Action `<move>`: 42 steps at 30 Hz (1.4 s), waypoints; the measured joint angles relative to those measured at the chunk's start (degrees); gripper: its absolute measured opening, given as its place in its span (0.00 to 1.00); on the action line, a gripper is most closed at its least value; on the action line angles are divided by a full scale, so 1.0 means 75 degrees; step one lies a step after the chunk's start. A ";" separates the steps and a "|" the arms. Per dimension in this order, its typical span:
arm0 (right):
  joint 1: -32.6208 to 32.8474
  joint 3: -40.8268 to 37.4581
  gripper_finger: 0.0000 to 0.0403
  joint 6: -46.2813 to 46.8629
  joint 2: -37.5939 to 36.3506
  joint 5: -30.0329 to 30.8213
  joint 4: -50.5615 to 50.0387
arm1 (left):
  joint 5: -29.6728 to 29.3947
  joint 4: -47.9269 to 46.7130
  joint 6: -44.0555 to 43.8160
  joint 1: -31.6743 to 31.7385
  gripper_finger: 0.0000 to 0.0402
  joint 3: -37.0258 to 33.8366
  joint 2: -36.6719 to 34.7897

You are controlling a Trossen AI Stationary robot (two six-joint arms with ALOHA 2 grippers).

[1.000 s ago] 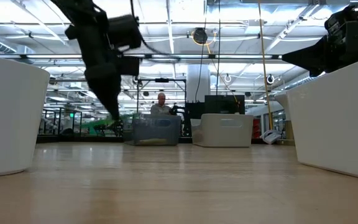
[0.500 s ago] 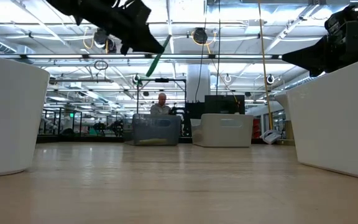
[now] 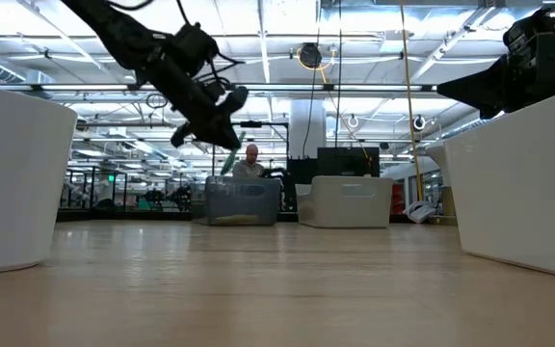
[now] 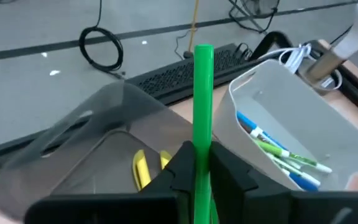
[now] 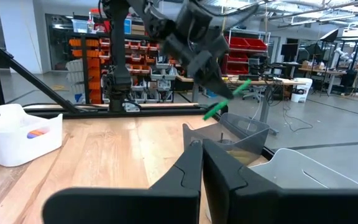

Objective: Pick & Place Markers
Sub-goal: Put the green pen into the black bin, then return to Home Position

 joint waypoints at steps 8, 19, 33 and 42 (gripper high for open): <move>0.0000 0.0000 0.00 0.0000 0.0000 0.0000 -0.0001 | 0.0099 0.0223 0.0058 0.0012 0.22 0.0000 0.0317; 0.0000 -0.0002 0.00 0.0000 0.0000 0.0000 0.0000 | 0.0995 -0.0104 0.0354 0.0037 0.31 0.0004 0.0096; -0.0002 0.0000 0.00 0.0000 0.0002 0.0000 0.0000 | 0.1818 -0.4344 0.2755 -0.1647 0.30 -0.0159 -0.4302; -0.0002 0.0001 0.00 0.0001 0.0003 0.0000 0.0000 | 0.1198 -0.1276 0.2763 -0.3363 0.30 -0.3630 -0.7676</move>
